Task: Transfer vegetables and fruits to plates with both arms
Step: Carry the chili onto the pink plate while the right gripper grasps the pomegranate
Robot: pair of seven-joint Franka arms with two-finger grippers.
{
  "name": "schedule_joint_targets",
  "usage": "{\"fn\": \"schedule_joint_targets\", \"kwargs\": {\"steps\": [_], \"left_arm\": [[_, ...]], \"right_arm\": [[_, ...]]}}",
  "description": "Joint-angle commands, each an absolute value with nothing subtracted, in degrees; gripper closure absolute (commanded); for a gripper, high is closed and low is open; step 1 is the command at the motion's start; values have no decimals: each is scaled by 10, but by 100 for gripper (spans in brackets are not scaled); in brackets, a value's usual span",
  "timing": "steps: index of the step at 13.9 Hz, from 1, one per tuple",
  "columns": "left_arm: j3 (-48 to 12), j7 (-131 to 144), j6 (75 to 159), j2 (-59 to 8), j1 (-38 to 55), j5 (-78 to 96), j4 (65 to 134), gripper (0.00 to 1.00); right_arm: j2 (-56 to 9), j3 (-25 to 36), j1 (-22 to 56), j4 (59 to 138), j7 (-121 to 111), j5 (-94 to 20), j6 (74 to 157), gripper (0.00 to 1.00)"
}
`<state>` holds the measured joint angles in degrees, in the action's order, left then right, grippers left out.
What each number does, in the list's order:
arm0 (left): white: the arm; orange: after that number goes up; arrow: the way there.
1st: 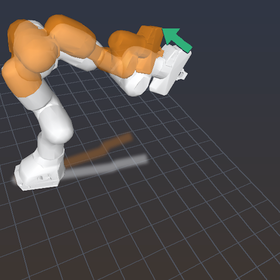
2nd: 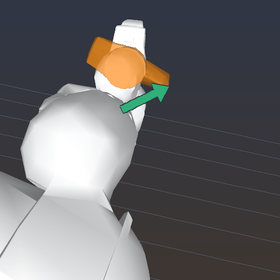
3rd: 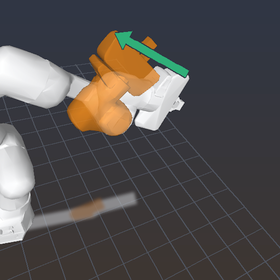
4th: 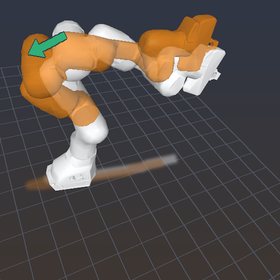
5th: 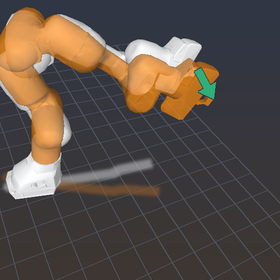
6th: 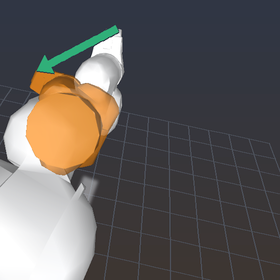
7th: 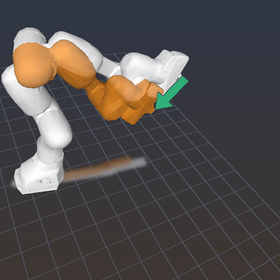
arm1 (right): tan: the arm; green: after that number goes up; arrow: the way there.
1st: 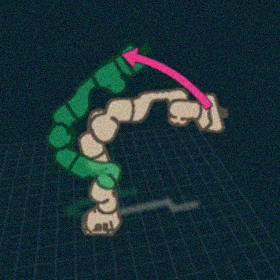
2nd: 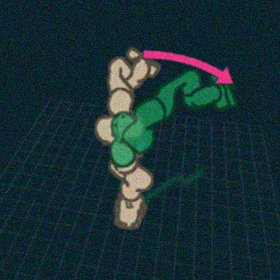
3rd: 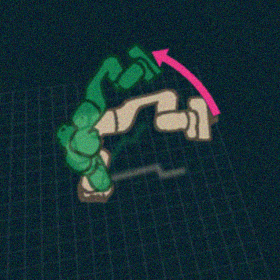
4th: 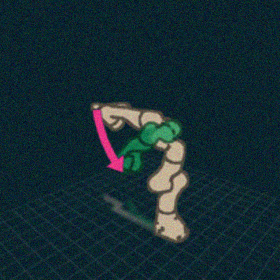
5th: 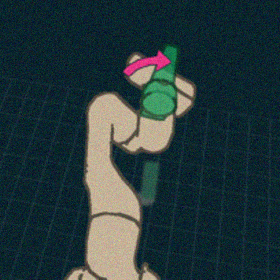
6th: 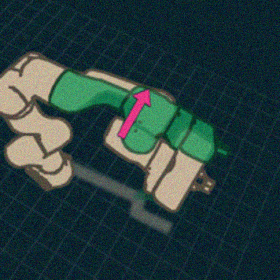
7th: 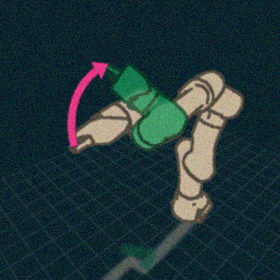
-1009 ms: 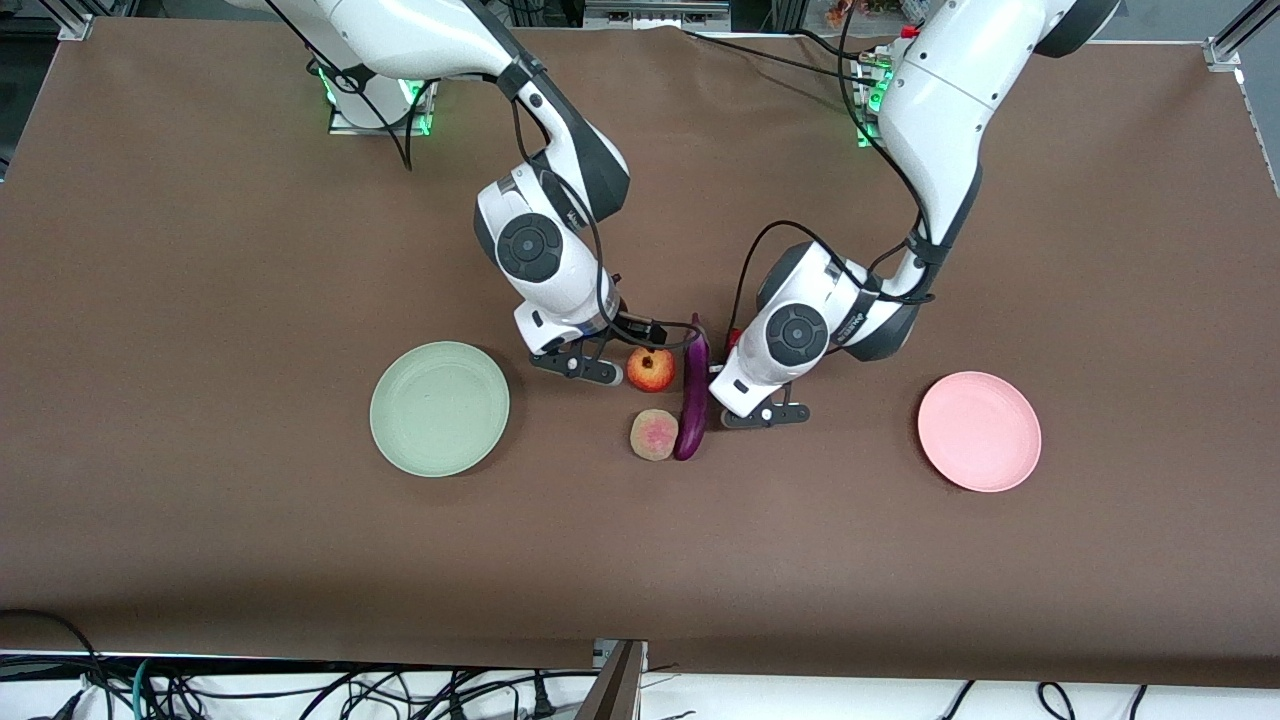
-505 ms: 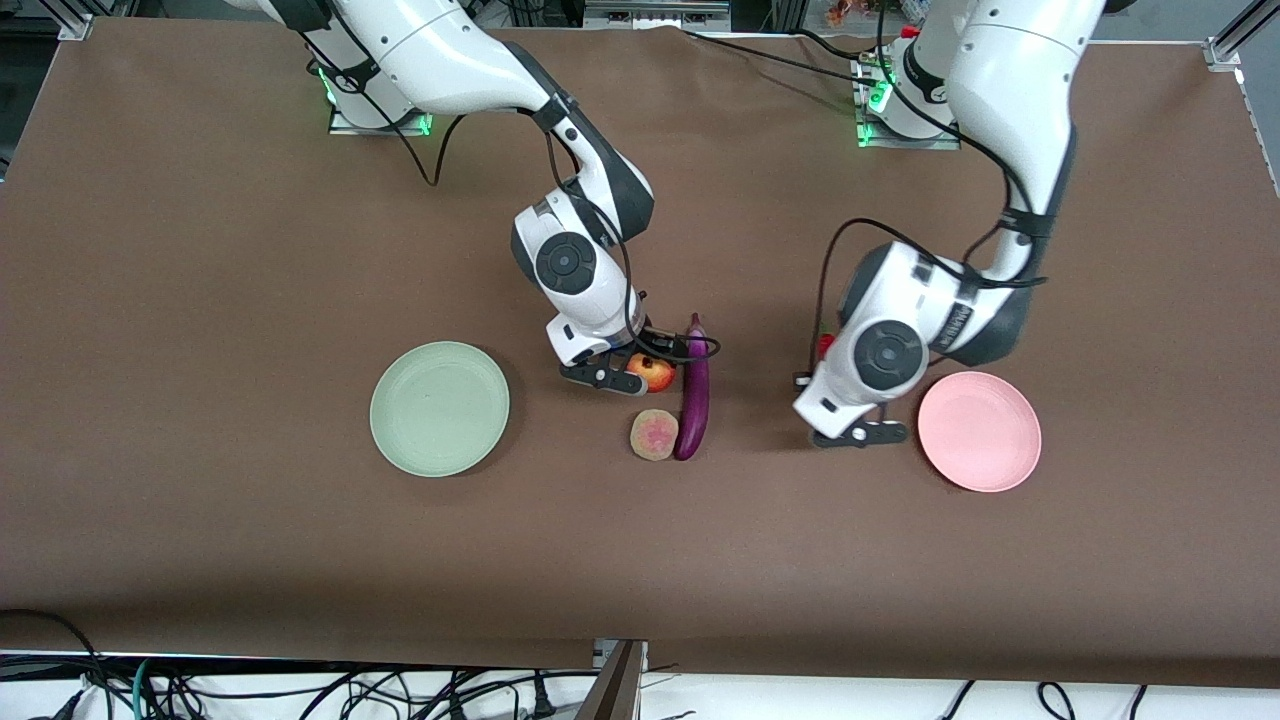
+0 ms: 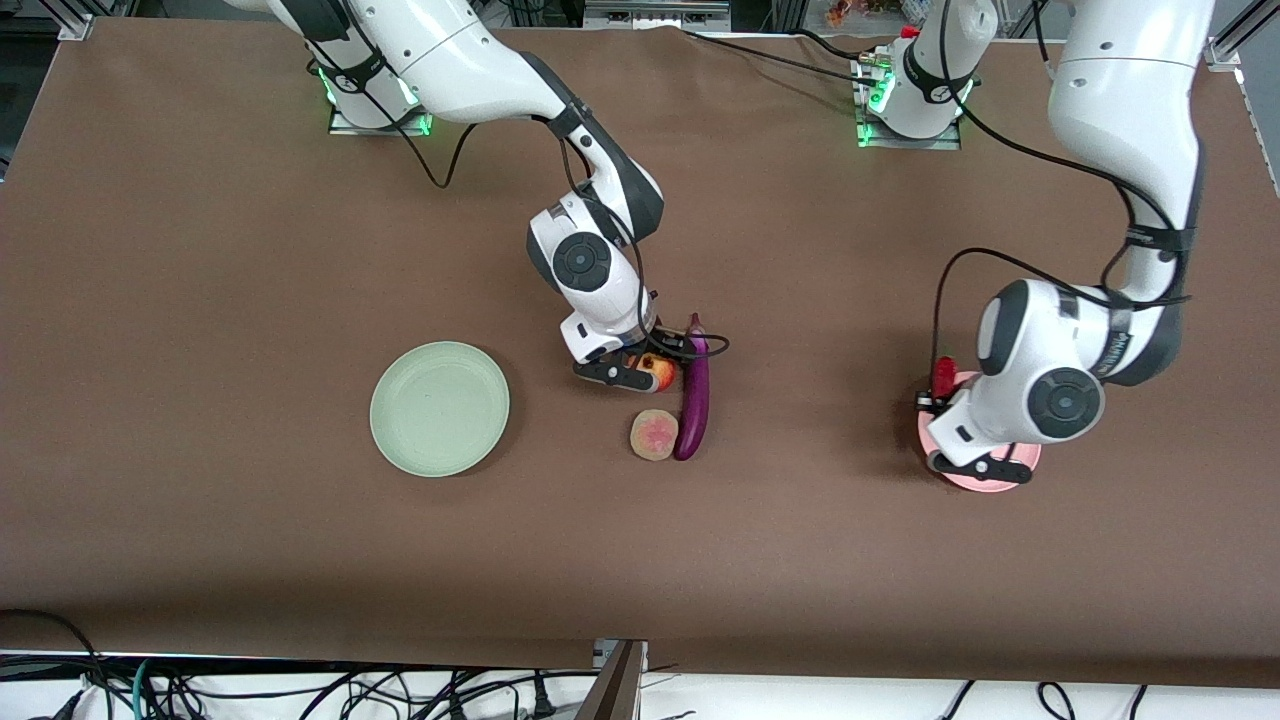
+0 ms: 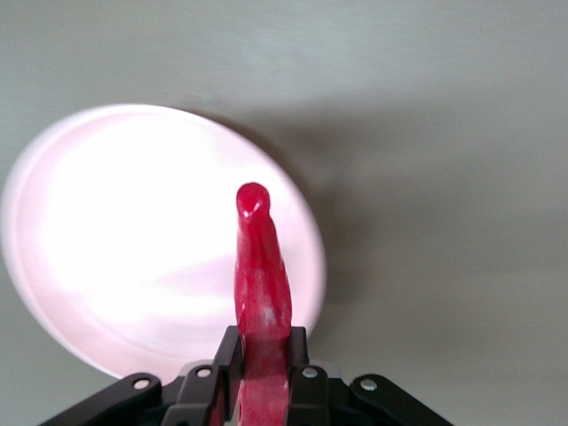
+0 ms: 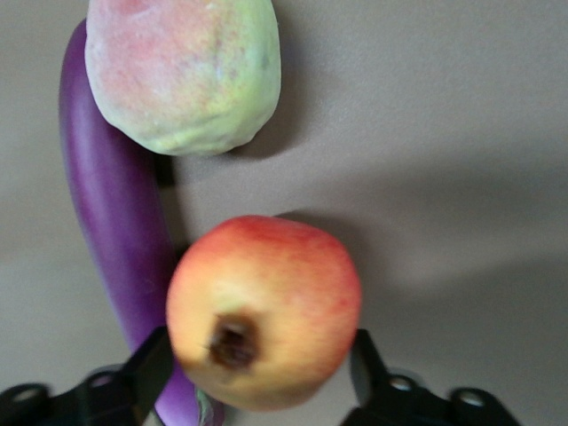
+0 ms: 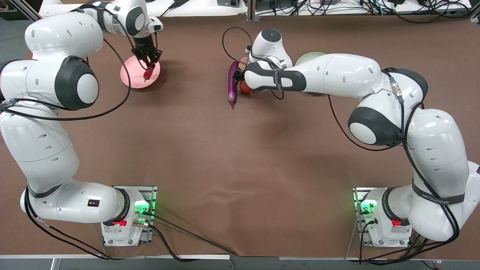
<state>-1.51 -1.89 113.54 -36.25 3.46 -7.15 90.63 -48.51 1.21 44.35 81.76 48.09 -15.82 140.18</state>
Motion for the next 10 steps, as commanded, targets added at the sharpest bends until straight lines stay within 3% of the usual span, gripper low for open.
{"fn": "schedule_joint_targets", "kwargs": {"steps": [1, 2, 3, 4, 7, 10], "left_arm": [[-21, -74, 1171, -380, 21, -102, 910, 84], [-21, -82, 1186, -384, 10, -103, 912, 83], [-22, -85, 1185, -384, 8, -102, 911, 50], [-22, -85, 1184, -385, 11, -102, 911, 0], [-25, -82, 1180, -384, 15, -102, 910, 0], [-27, -80, 1149, -366, 29, -102, 909, 0]], "right_arm": [[-490, 18, 447, 804, 483, -131, 1400, 51], [-490, 18, 446, 804, 482, -127, 1400, 53], [-490, 18, 446, 804, 482, -126, 1400, 53], [-489, 19, 446, 804, 482, -125, 1400, 54], [-475, 21, 445, 804, 481, -125, 1378, 54], [-428, 44, 441, 804, 464, -125, 1296, 54]]}}
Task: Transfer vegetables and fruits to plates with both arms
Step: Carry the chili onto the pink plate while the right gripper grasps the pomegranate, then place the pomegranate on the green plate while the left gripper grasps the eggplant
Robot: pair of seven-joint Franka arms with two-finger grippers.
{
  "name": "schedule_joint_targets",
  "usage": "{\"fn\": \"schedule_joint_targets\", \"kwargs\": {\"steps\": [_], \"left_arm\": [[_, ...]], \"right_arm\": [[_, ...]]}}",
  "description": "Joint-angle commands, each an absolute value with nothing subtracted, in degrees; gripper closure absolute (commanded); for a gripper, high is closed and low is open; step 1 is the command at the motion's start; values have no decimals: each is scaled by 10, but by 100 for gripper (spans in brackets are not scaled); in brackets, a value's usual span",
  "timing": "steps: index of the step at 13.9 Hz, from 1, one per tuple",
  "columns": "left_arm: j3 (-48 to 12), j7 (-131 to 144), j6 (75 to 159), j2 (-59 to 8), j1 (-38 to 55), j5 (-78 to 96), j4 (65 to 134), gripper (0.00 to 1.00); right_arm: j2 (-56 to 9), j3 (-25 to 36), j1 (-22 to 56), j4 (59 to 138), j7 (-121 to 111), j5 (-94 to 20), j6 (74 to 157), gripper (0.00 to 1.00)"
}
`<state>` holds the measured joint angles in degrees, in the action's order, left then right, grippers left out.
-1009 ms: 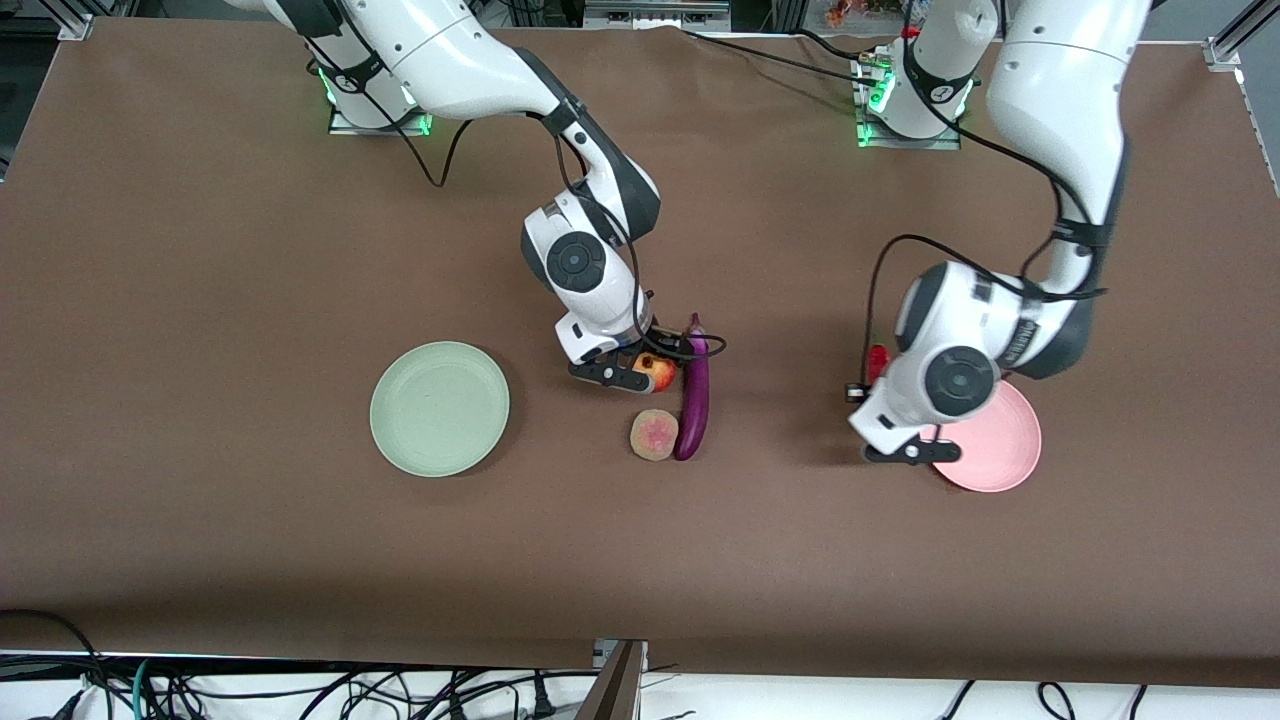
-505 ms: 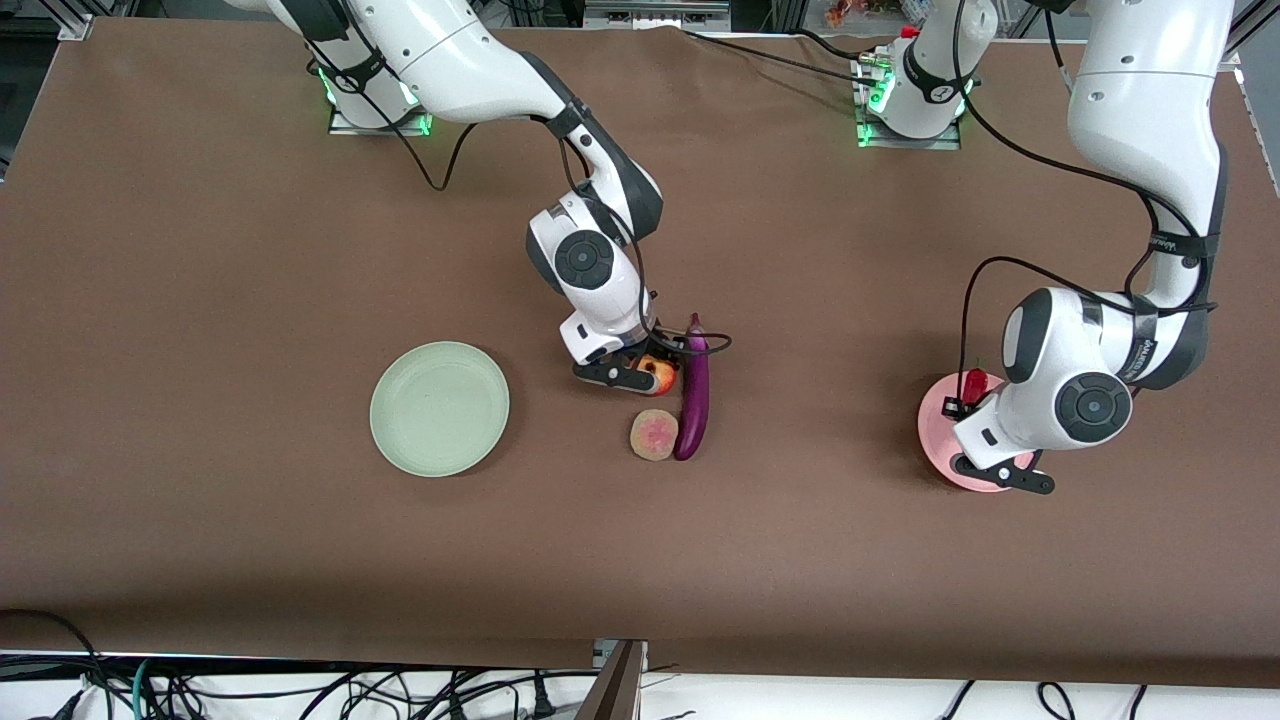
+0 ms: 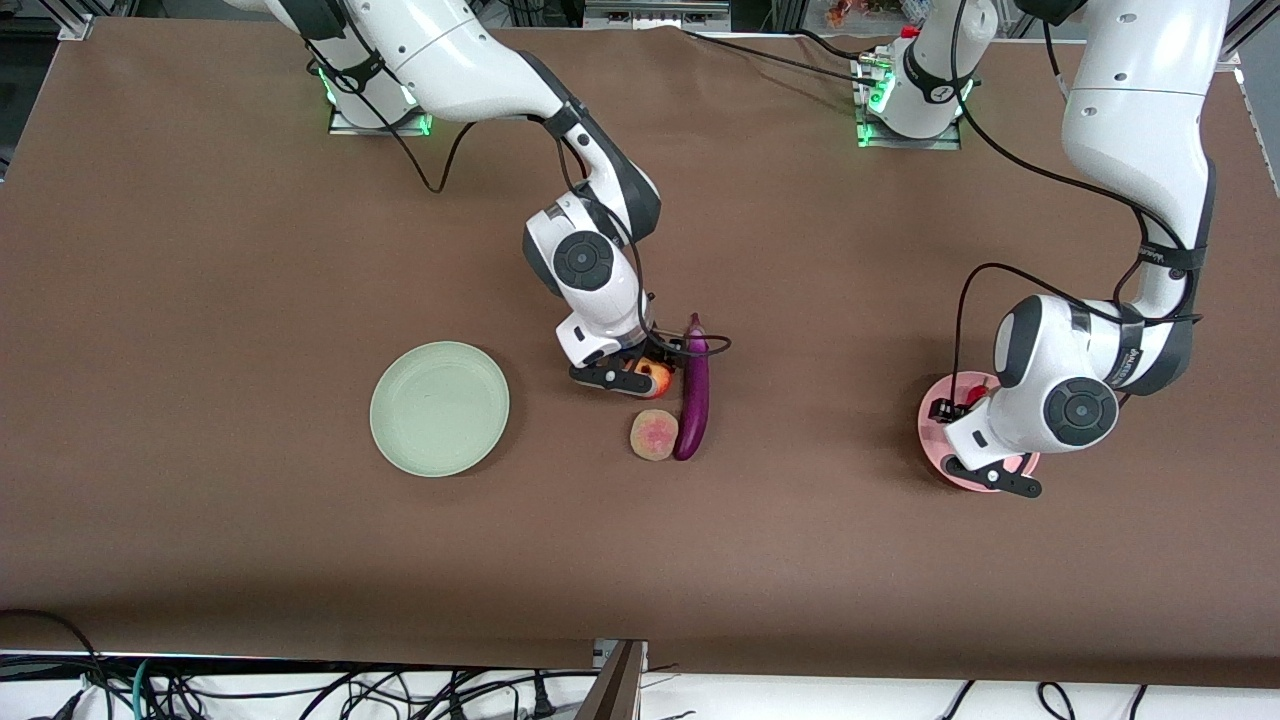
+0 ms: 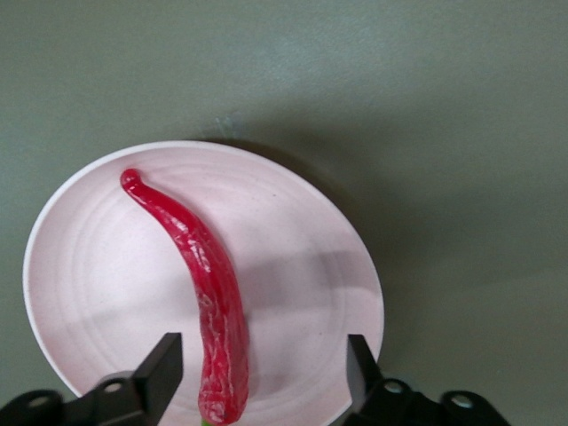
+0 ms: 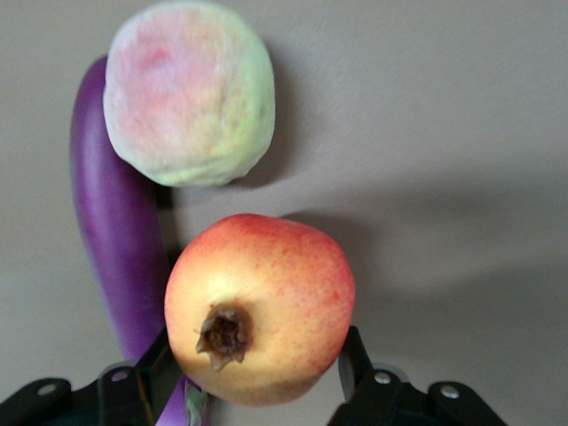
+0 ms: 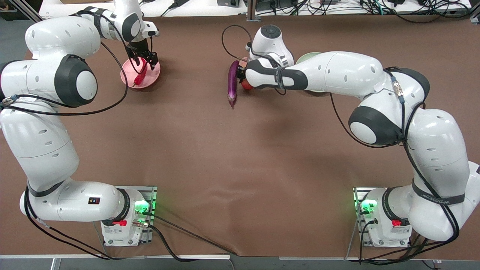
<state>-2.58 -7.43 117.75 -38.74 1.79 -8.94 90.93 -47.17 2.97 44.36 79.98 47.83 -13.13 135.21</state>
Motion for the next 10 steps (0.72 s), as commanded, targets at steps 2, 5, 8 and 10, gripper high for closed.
{"fn": "schedule_joint_targets", "kwargs": {"steps": [2, 5, 8, 10], "left_arm": [[-29, -75, 1102, -334, 56, -94, 906, 0], [-60, -31, 1089, -317, 97, -88, 901, 0], [-112, 76, 1095, -326, 106, 2, 882, 0], [-118, 98, 1136, -345, 144, 12, 877, 0]], "right_arm": [[-396, 68, 439, 809, 426, -128, 1240, 54], [-353, 111, 414, 817, 347, -131, 1158, 54], [-330, 144, 372, 848, 217, -133, 1116, 54], [-322, 170, 360, 885, 148, -133, 1121, 54]]}}
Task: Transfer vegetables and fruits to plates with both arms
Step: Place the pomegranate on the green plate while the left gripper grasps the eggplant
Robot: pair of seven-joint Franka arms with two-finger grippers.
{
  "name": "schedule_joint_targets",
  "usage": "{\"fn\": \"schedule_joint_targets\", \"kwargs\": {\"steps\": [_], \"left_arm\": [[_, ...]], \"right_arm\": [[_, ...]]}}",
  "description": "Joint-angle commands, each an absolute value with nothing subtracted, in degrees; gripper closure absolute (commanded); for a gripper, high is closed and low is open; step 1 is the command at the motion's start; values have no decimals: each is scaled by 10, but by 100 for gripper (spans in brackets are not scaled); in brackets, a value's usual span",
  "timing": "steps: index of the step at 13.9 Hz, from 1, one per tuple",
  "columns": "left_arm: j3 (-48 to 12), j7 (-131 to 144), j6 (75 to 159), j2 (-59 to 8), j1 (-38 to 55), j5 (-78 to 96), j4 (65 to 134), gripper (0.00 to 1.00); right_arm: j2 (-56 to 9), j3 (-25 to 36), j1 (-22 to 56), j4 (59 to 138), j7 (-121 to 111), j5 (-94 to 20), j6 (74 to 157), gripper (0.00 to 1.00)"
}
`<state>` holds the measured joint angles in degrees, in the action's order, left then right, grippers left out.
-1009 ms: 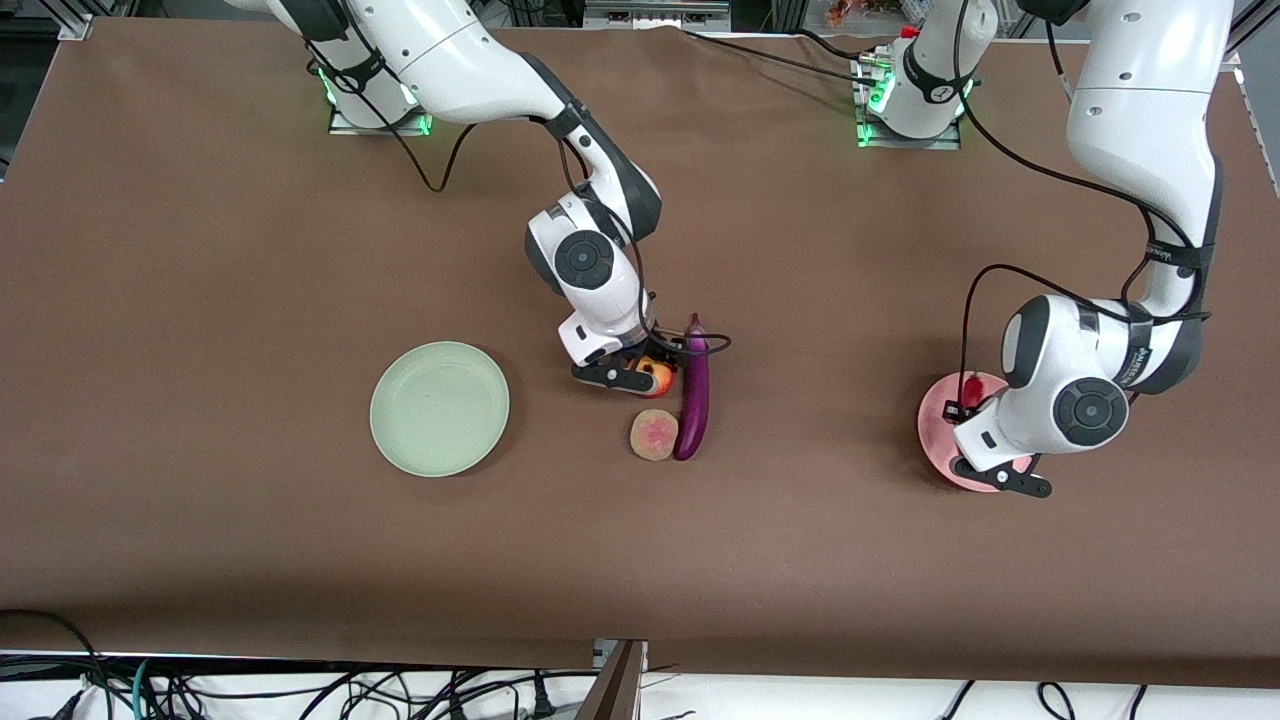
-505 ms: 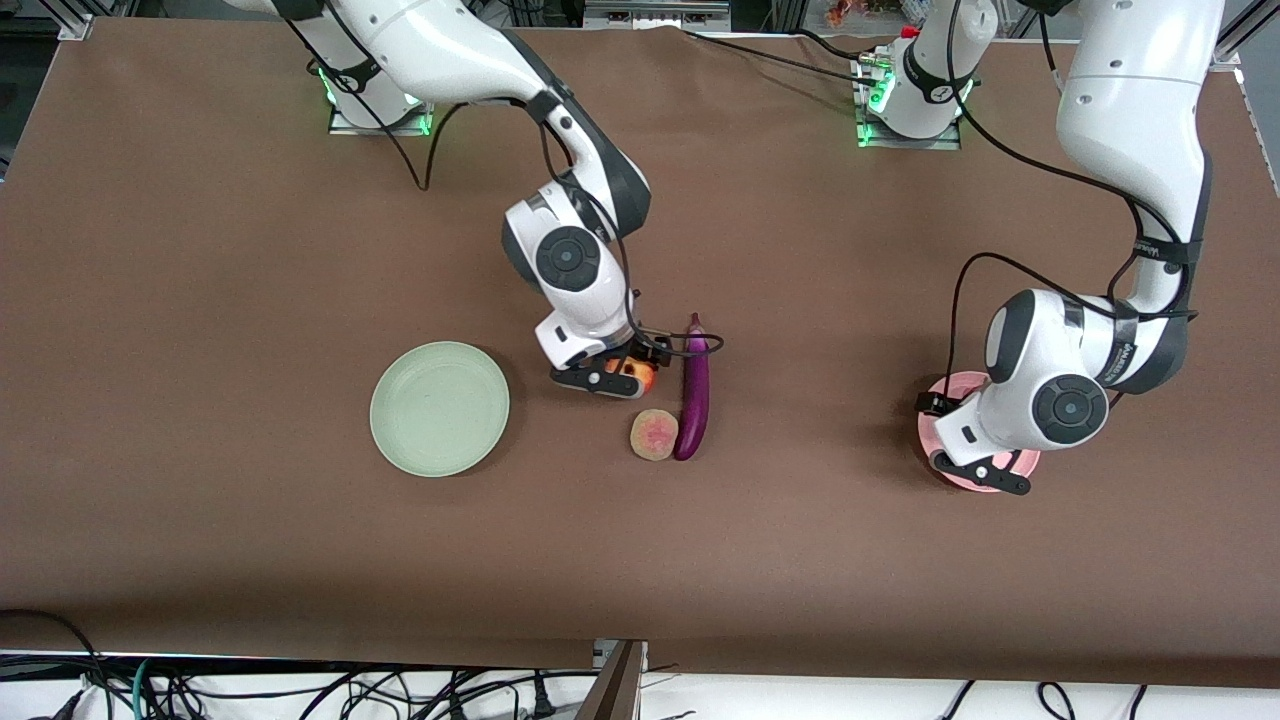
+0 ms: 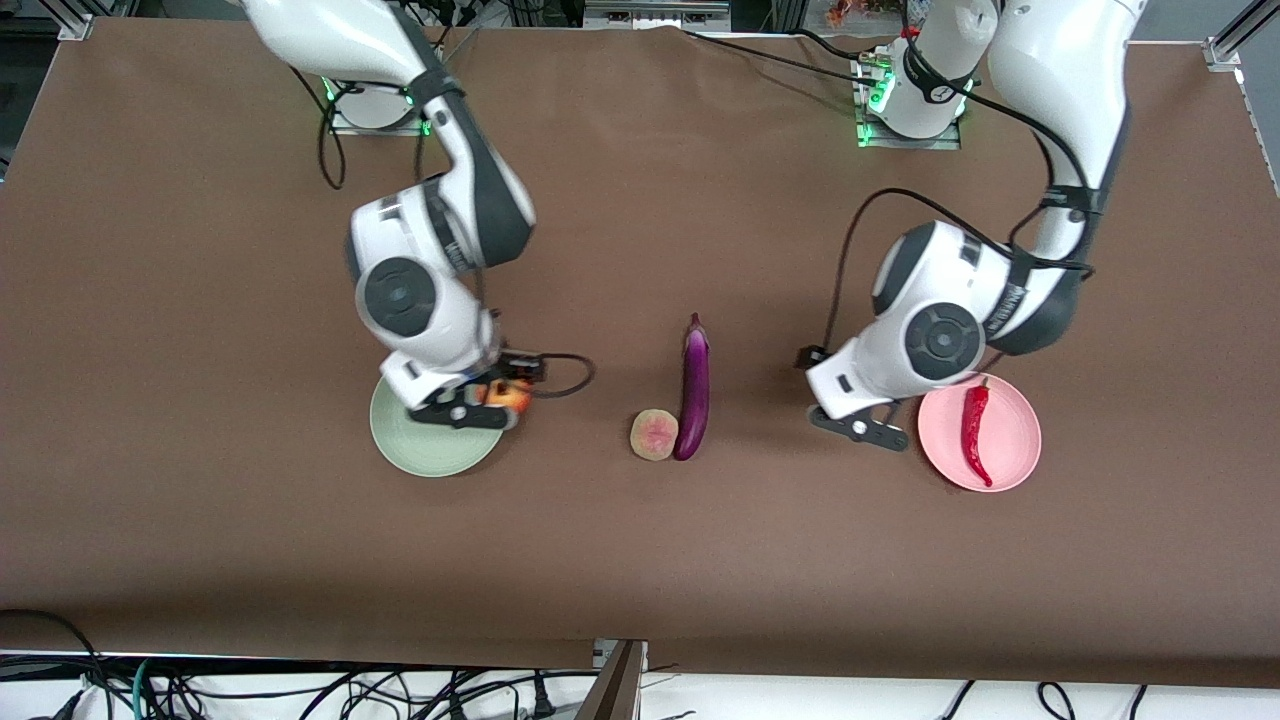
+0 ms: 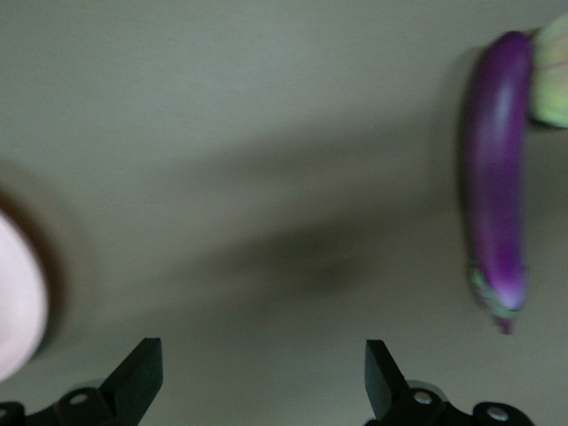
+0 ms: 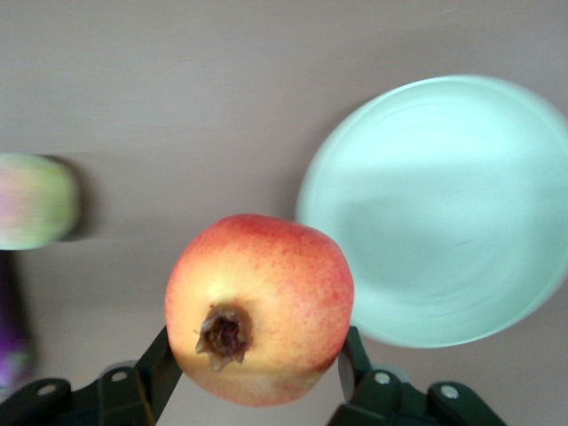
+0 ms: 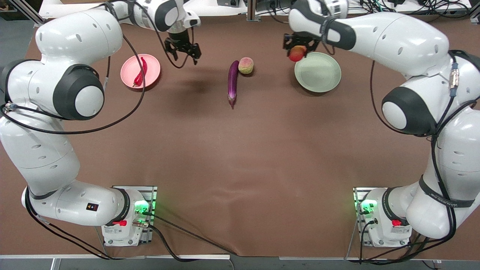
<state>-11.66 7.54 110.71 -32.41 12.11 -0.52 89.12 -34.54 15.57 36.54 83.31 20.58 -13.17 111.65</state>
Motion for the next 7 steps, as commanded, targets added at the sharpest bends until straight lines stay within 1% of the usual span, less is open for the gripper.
{"fn": "schedule_joint_targets", "kwargs": {"steps": [1, 2, 4, 7], "left_arm": [[-119, 116, 1188, -358, 162, 13, 878, 0], [-118, 167, 1220, -368, 188, 14, 882, 0], [-118, 266, 1250, -390, 220, 4, 879, 0], [-117, 285, 1329, -428, 240, 4, 889, 0]], "right_arm": [[-322, 183, 357, 898, 122, -134, 1124, 53], [-323, 188, 352, 909, 107, -134, 1127, 53], [-328, 188, 333, 938, 99, -134, 1158, 51], [-329, 188, 326, 981, 76, -134, 1207, 48]]}}
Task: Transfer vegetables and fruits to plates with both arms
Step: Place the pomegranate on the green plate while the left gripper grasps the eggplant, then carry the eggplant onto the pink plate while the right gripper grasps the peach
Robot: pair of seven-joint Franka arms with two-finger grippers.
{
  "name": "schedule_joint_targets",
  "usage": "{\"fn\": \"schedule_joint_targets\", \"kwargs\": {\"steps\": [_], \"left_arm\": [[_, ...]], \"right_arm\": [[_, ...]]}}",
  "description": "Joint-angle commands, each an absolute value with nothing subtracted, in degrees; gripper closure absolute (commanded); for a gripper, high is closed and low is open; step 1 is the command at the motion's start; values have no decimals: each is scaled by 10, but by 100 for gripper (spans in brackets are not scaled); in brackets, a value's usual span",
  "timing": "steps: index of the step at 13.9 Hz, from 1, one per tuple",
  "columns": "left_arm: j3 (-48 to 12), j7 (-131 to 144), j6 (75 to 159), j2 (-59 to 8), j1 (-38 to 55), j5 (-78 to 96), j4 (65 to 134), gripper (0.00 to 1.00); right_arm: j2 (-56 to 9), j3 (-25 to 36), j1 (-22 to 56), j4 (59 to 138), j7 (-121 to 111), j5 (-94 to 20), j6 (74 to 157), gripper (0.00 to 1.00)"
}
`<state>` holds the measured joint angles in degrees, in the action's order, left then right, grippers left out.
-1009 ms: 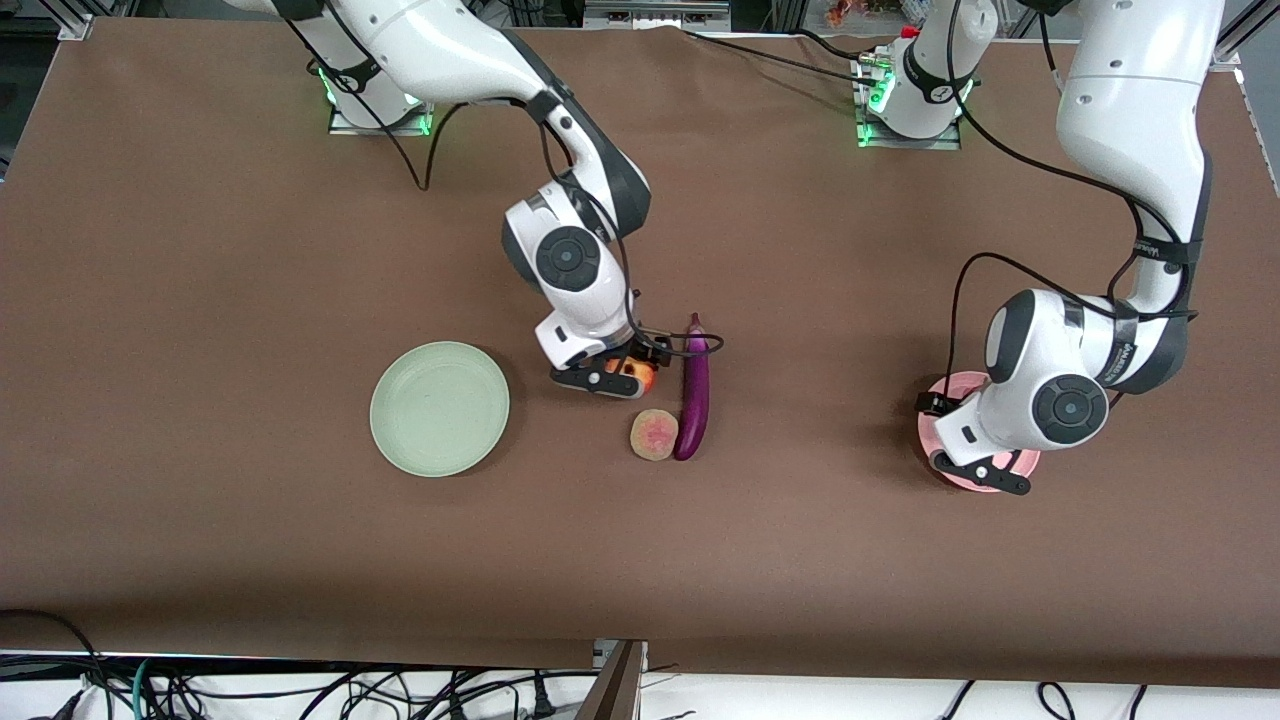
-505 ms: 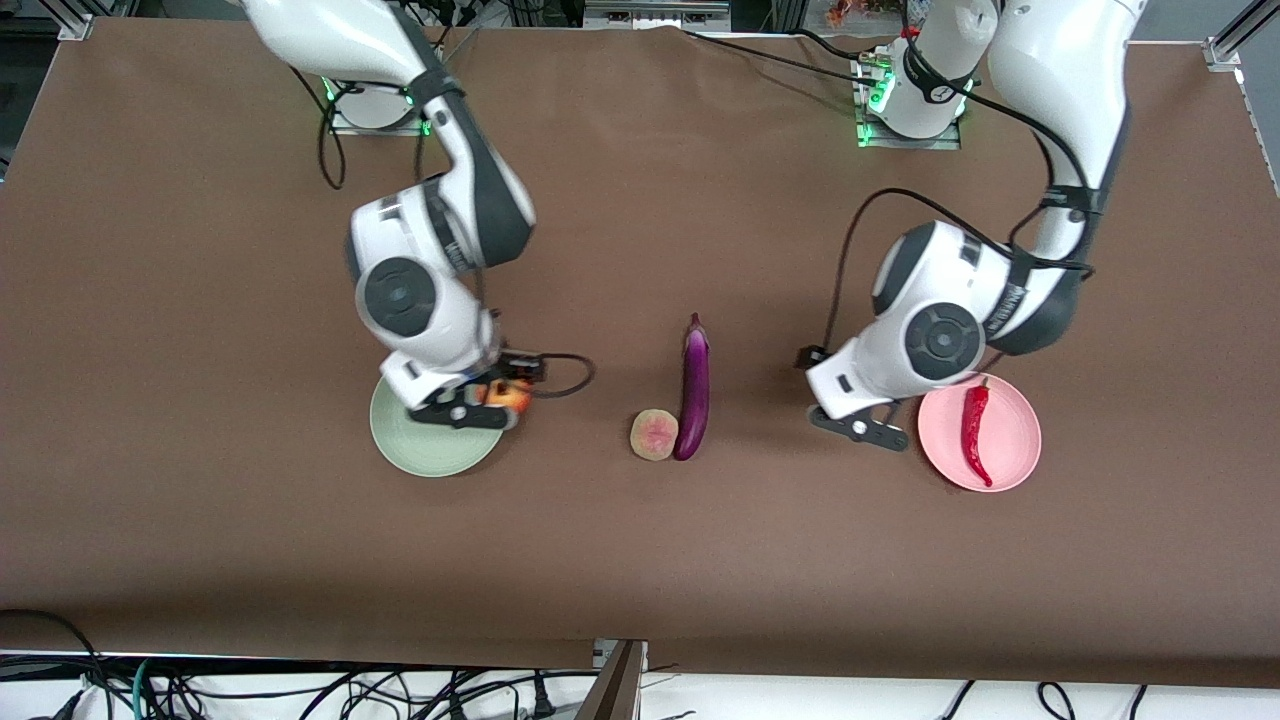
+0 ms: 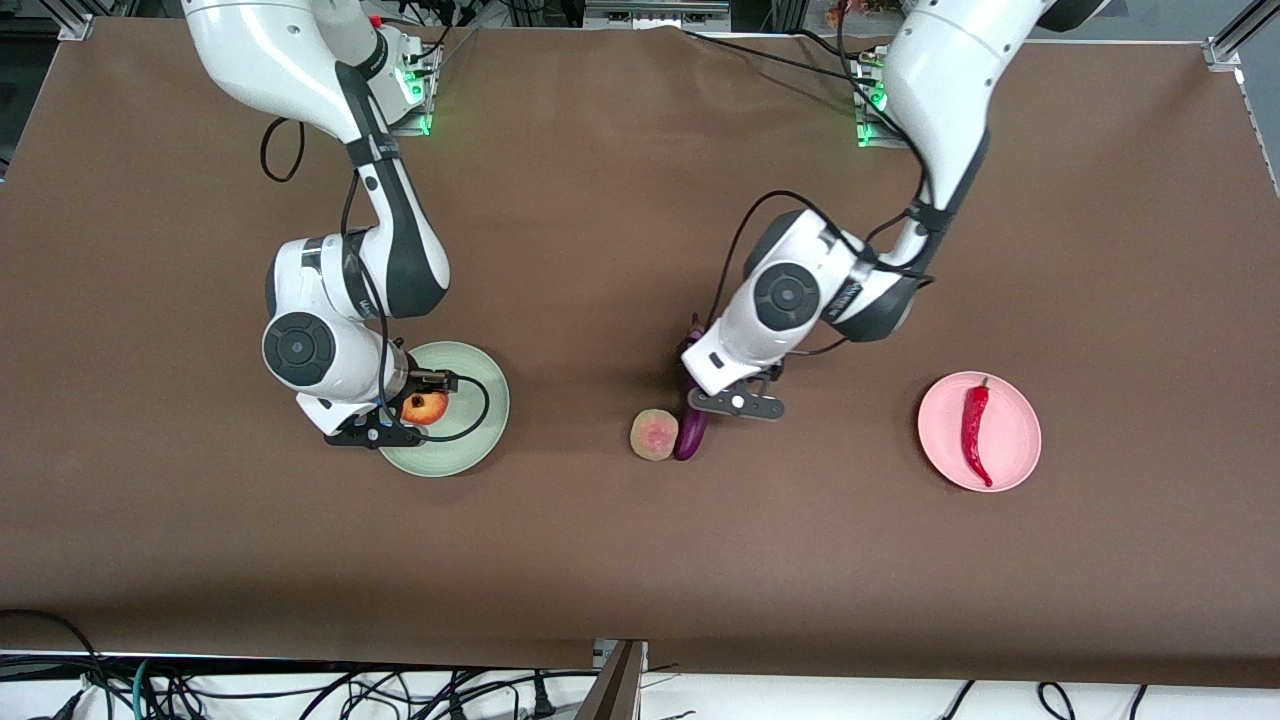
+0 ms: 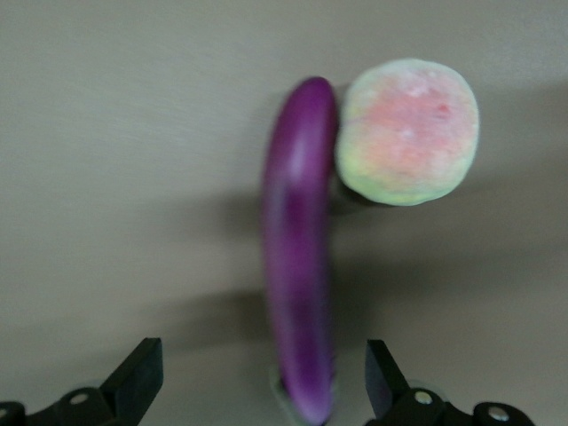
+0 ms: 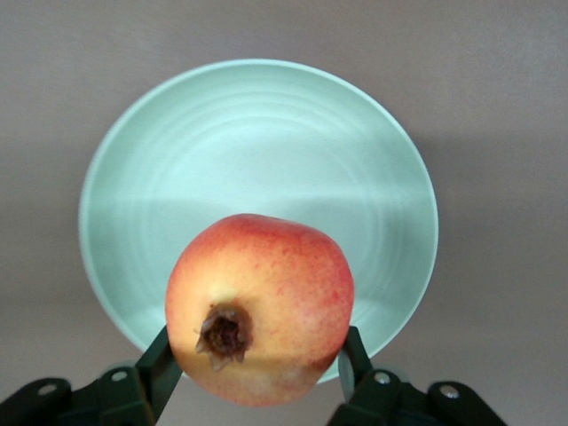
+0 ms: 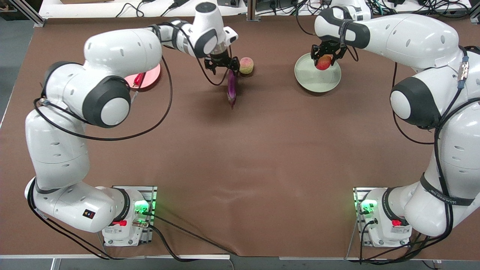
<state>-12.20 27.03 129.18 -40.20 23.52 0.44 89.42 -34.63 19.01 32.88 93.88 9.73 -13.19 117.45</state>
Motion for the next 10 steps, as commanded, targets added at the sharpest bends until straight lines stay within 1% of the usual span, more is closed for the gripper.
{"fn": "schedule_joint_targets", "kwargs": {"steps": [1, 2, 4, 5, 6, 7, 8, 9, 10], "left_arm": [[-116, 286, 1347, -438, 248, 4, 889, 0], [-116, 286, 1361, -442, 250, 4, 889, 0], [-114, 285, 1366, -446, 257, 4, 894, 0], [-113, 276, 1366, -452, 254, 3, 894, 0], [-113, 274, 1365, -453, 251, 1, 896, 9], [-113, 274, 1365, -453, 251, -3, 896, 25], [-113, 274, 1363, -453, 250, -5, 896, 43], [-113, 274, 1362, -453, 250, -5, 897, 57], [-113, 274, 1359, -452, 249, -5, 897, 68]], "right_arm": [[-330, 188, 325, 992, 73, -134, 1225, 42], [-331, 188, 323, 1000, 73, -134, 1237, 39], [-333, 188, 323, 1003, 73, -134, 1238, 16], [-330, 188, 323, 1002, 74, -134, 1232, 1], [-325, 188, 323, 1001, 74, -134, 1229, 1], [-318, 189, 323, 995, 76, -134, 1213, 1], [-310, 188, 323, 985, 82, -134, 1194, 1], [-306, 187, 323, 966, 88, -134, 1174, 1], [-307, 185, 323, 938, 111, -137, 1146, 1]]}}
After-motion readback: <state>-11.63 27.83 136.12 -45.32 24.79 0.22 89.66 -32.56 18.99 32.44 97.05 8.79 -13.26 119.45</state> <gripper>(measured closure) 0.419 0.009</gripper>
